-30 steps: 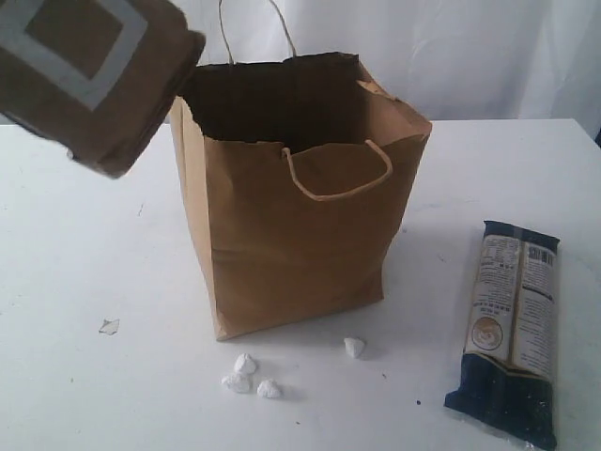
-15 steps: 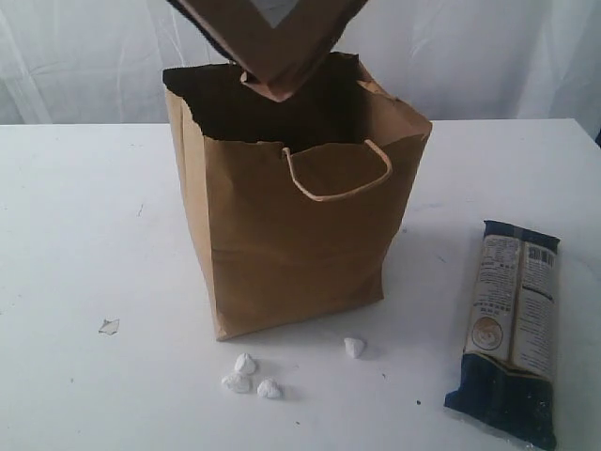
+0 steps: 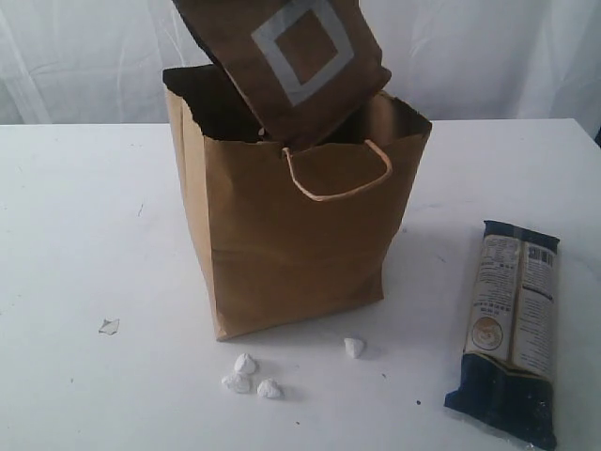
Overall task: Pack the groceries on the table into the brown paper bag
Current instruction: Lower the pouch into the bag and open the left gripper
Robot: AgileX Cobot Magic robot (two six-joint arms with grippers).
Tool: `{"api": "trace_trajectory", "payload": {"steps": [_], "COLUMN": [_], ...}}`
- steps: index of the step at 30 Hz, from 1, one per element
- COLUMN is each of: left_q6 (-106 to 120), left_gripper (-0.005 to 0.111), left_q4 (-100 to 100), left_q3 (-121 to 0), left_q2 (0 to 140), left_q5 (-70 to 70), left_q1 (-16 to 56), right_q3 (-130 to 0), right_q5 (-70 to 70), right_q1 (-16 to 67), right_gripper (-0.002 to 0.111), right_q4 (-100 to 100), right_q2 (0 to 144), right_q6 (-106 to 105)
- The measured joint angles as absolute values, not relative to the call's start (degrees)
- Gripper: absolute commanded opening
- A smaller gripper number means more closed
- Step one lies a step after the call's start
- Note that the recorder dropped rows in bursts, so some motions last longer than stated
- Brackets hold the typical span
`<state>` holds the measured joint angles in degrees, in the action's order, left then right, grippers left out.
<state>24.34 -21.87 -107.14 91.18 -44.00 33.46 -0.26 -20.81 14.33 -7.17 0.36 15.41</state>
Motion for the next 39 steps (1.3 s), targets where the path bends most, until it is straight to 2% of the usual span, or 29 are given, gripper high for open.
{"api": "trace_trajectory", "payload": {"steps": [21, 23, 25, 31, 34, 39], "left_q6": [25.75, 25.75, 25.75, 25.75, 24.17, 23.01], "left_gripper": [0.000, 0.005, 0.017, 0.069, 0.078, 0.078], "left_q4": [-18.09, -18.09, -18.09, -18.31, -18.31, -18.31], "left_q3": [-105.28, -105.22, -105.22, -105.22, -105.22, -105.22], "left_q2": [96.07, 96.45, 96.45, 96.45, 96.45, 96.45], "left_q5": [-48.84, -48.62, -48.24, -46.94, -46.65, -47.34], "left_q1": [33.46, 33.46, 33.46, 33.46, 33.46, 33.46], "right_q3": [-0.26, -0.26, -0.26, -0.26, -0.26, -0.26], "right_q5": [-20.81, -20.81, -20.81, -20.81, -20.81, -20.81], "right_q1": [14.33, 14.33, 14.33, 14.33, 14.33, 14.33], "right_gripper": [0.000, 0.000, 0.000, 0.000, 0.000, 0.000], "right_q4": [-7.17, -7.17, -7.17, -7.17, -7.17, -7.17], "right_q2": [0.36, 0.36, 0.36, 0.36, 0.36, 0.36], "right_q6": [15.41, 15.41, 15.41, 15.41, 15.41, 15.41]}}
